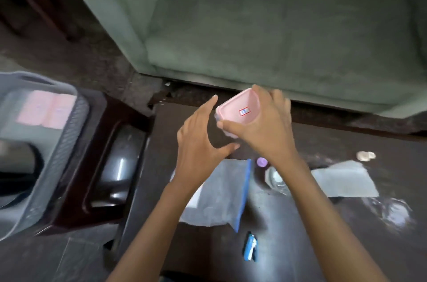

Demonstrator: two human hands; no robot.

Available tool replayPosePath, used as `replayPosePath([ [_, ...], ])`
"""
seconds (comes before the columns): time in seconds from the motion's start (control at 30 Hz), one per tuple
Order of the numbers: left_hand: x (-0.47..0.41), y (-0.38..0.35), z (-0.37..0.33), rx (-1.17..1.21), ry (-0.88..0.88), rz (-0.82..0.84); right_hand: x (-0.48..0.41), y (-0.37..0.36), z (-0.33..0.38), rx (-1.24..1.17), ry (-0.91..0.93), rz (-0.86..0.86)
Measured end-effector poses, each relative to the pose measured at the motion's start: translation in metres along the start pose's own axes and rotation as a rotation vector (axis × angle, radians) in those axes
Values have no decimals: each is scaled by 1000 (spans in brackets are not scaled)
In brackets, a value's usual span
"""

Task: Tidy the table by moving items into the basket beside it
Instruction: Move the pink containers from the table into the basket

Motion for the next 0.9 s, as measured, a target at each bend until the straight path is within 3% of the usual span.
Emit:
replayPosePath([
  [0.37, 26, 136, 161, 173, 191, -323, 18, -181, 140, 71, 214, 328],
  [0.57, 17, 177, 209, 426, 373, -569, -3, -253, 221, 109, 347, 291],
  [0.9, -14, 175, 268, 1002, 916, -814, -39, -411, 298, 221, 576, 294],
])
Point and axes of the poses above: each hand's wrist, its own x-axis away from the middle knuckle, its own y-axis out of the back of the hand, z = x × y, the point moved 3 cm from there along -x, towards the middle knuckle, and after that the axes turned 11 degrees about -x, right-handed, at the moved point
